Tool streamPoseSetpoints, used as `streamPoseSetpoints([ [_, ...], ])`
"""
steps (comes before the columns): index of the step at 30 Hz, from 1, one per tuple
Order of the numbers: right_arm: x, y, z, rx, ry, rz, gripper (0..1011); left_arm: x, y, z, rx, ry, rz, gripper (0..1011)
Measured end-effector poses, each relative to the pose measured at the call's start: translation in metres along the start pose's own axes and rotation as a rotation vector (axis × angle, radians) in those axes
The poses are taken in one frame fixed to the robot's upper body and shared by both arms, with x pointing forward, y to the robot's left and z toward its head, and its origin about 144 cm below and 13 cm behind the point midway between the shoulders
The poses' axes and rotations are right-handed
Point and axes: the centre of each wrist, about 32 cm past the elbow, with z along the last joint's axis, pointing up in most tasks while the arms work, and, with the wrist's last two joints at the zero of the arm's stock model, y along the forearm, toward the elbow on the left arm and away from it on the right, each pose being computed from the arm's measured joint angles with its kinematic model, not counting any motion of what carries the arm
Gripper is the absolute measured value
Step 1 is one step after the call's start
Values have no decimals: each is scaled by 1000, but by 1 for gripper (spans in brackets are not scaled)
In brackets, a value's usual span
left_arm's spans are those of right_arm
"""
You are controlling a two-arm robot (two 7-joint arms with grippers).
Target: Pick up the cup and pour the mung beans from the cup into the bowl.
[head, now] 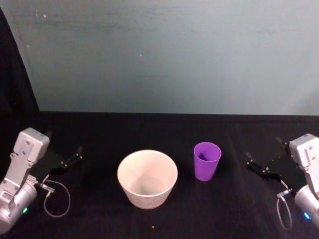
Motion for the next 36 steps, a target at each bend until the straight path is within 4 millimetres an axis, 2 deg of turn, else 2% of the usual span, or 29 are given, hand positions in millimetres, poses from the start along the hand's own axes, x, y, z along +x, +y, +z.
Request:
streamPoseSetpoints([
  [36, 0, 0, 0, 0, 0, 0, 1002, 0, 0, 0, 0, 0, 0, 1004],
])
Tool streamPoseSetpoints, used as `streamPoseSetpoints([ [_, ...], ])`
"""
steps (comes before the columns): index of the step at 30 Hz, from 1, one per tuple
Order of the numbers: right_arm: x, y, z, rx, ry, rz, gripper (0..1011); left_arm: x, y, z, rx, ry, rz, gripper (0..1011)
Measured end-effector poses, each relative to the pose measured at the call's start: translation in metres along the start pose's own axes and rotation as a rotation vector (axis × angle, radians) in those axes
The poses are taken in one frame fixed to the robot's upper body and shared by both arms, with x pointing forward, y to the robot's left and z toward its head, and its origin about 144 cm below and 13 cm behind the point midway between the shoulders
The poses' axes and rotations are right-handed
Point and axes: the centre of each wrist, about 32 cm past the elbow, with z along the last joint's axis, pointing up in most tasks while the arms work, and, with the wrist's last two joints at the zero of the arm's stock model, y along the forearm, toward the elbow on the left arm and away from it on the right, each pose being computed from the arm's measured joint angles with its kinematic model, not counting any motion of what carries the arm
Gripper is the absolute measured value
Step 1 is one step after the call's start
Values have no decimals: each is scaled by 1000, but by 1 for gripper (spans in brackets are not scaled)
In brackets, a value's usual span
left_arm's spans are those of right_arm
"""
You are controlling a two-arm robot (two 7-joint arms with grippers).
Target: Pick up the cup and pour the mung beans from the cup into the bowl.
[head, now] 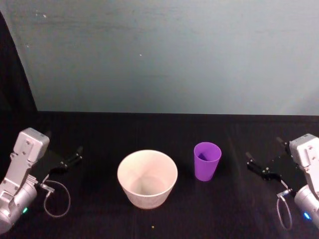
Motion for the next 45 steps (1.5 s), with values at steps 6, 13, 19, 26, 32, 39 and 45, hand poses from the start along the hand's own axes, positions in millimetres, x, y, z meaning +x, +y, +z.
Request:
streamPoseSetpoints([
  [6, 0, 0, 0, 0, 0, 0, 1002, 0, 0, 0, 0, 0, 0, 1003],
  [13, -1, -3, 0, 2, 0, 2, 1002, 0, 0, 0, 0, 0, 0, 1003],
  [19, -2, -12, 0, 14, 5, 7, 1002, 0, 0, 0, 0, 0, 0, 1003],
  [26, -1, -27, 3, 19, 23, 33, 1002, 0, 0, 0, 0, 0, 0, 1003],
  [32, -1, -39, 2, 30, 43, 55, 1000, 0, 0, 0, 0, 0, 0, 1003],
  [39, 1, -57, -7, 58, 128, 90, 1002, 0, 0, 0, 0, 0, 0, 1003],
  [45, 7, -65, -18, 77, 218, 140, 1002, 0, 0, 0, 0, 0, 0, 1003],
])
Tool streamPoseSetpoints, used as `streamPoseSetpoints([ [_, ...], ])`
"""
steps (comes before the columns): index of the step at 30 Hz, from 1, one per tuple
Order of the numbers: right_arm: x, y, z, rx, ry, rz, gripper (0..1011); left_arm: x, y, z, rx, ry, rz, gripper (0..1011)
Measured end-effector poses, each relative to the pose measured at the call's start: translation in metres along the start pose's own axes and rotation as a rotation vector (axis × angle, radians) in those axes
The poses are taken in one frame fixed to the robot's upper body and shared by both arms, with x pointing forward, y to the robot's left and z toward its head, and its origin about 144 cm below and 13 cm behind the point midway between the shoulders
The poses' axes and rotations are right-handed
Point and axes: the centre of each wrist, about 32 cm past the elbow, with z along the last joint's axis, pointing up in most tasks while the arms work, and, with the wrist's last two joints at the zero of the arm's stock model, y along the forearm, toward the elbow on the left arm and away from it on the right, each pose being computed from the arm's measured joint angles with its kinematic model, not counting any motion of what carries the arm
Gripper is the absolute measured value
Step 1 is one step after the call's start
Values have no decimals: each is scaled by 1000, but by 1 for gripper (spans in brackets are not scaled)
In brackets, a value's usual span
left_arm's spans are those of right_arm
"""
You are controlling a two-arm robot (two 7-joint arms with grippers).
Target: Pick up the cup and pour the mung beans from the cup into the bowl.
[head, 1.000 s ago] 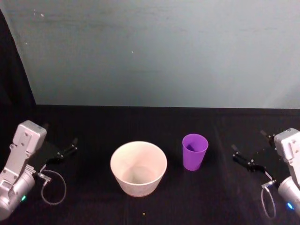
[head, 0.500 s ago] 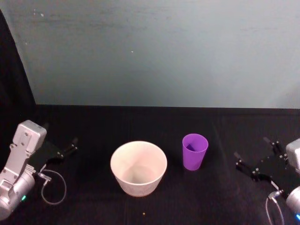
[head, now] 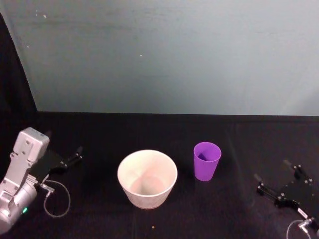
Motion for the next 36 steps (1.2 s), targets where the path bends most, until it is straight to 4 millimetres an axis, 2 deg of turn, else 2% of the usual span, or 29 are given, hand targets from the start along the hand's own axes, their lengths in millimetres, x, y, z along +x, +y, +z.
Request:
streamPoseSetpoints([
  [6, 2, -4, -10, 5, 80, 56, 1002, 0, 0, 0, 0, 0, 0, 1003],
  [11, 0, 2, -14, -9, 91, 97, 1002, 0, 0, 0, 0, 0, 0, 1003],
  [21, -11, 32, -15, -28, 43, 145, 1002, 0, 0, 0, 0, 0, 0, 1003],
  [36, -12, 81, -24, -5, 117, 226, 1002, 0, 0, 0, 0, 0, 0, 1003],
])
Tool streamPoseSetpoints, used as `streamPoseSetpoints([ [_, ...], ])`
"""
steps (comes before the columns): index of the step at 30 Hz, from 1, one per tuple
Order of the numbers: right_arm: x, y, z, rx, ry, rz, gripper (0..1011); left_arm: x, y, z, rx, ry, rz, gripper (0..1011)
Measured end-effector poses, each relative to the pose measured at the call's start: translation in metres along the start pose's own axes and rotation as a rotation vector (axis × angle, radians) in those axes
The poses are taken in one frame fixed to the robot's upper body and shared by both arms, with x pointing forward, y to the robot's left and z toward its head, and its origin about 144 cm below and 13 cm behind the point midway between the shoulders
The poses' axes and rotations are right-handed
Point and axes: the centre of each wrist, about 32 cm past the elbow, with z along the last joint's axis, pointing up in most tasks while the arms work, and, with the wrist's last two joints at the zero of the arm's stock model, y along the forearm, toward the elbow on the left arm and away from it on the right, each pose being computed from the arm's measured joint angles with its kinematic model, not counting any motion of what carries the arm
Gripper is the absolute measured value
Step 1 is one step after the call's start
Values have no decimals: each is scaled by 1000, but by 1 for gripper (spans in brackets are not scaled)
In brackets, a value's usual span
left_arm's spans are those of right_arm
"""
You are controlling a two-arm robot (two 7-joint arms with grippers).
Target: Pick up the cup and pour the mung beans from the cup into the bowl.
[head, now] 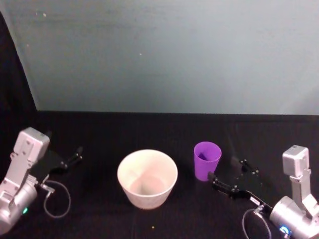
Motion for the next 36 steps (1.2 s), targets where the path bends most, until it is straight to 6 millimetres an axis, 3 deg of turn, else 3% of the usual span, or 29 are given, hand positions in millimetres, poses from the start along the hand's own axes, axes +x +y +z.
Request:
streamPoseSetpoints([
  [14, 7, 30, 3, -16, -5, 5, 1002, 0, 0, 0, 0, 0, 0, 1003],
  [36, 3, 50, 4, -13, 19, 30, 1000, 0, 0, 0, 0, 0, 0, 1003],
])
